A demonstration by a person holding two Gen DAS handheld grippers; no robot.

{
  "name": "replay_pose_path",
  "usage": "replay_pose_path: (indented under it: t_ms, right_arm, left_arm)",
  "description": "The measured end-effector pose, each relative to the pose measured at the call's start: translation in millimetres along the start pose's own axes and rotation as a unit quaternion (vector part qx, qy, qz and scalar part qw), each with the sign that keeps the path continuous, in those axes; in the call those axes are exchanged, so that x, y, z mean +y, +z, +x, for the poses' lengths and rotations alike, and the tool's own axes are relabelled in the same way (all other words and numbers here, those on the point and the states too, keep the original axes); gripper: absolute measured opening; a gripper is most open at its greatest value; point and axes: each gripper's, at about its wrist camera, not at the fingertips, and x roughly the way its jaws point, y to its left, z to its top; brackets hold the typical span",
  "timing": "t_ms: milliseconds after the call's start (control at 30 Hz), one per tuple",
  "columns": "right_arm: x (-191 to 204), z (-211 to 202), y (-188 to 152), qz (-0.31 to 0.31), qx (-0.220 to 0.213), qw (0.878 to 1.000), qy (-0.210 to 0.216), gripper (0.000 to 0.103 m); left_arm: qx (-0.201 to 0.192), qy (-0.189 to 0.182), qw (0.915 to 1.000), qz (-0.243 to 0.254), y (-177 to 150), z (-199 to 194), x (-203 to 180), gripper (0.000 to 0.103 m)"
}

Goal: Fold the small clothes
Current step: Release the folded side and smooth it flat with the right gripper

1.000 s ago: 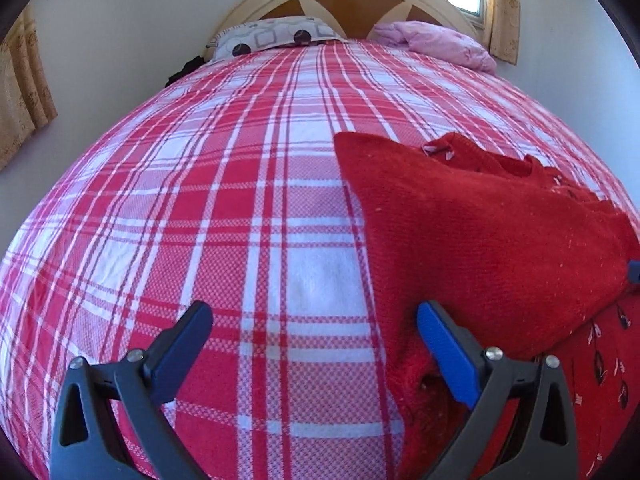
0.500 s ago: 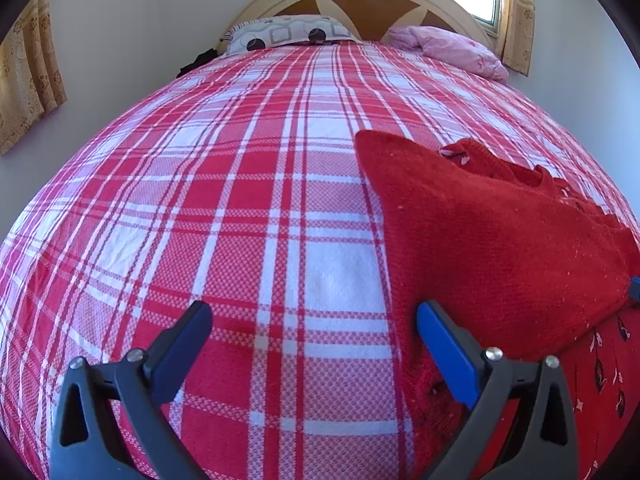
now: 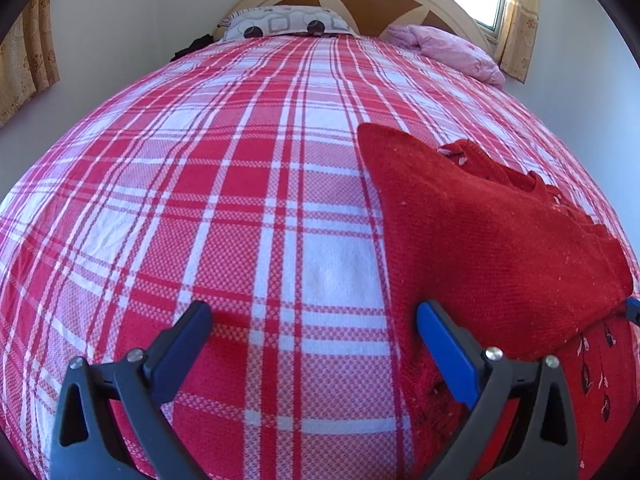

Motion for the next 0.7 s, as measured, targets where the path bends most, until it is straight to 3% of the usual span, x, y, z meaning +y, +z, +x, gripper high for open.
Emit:
replay_pose_path:
  t_ms: [200,400,700]
  right_arm:
    - [-1,-20,-20,0.004,0.023,1.000,0.000,0.056]
    - [-14,-61,-66,0.001,0.040,0.999,0.022,0.056]
    - [-35,-118,-120,0.014,0.021,1.000,0.014,0.056]
  left_arm:
    - [0.015,0.003,0.9999,0.007,-12,-14,3,0.103]
    - [0.004,-0.032,0.9994,0.012,-49,-71,12,0.103]
    - [-0.002,-0.041,0.9978,0.053,-110,-136,5,0.103]
